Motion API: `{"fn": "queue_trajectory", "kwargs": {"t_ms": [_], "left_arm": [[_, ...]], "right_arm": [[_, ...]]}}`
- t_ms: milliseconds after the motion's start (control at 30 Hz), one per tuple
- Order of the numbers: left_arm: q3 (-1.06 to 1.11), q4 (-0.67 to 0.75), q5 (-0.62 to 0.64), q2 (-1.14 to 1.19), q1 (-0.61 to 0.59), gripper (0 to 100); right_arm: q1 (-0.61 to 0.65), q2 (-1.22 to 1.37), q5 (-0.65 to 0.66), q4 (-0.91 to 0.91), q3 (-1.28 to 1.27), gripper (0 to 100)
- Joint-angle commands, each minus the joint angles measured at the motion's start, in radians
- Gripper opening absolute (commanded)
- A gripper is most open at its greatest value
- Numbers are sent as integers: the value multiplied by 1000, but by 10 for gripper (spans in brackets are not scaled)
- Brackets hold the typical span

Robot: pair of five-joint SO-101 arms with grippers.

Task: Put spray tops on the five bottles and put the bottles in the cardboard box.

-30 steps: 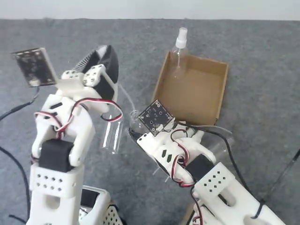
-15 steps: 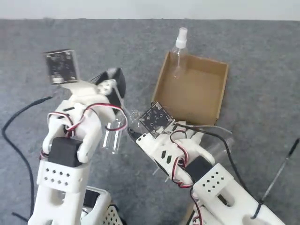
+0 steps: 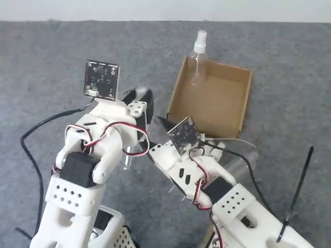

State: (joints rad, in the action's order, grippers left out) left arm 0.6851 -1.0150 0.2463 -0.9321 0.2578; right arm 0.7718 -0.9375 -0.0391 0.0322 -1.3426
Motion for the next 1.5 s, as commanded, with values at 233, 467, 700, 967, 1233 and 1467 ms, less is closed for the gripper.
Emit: {"fn": "queue_trajectory", "kwargs": {"t_ms": [233, 467, 700, 967, 1233, 1467], "left_arm": [[-24, -8, -20, -138, -104, 167], [4, 29, -52, -150, -167, 166], [27, 71, -55, -40, -166, 166], [160, 35, -110, -146, -81, 166], [193, 57, -110, -218, -66, 166], [130, 49, -109, -313, -189, 171]], "right_arm": [[-30, -35, -18, -30, -9, 6], [-30, -35, -18, -30, -9, 6], [-30, -35, -18, -30, -11, 6], [-30, -35, -18, -30, -11, 6], [-31, -35, -18, -30, -25, 6], [-31, -35, -17, -30, -25, 6]]}}
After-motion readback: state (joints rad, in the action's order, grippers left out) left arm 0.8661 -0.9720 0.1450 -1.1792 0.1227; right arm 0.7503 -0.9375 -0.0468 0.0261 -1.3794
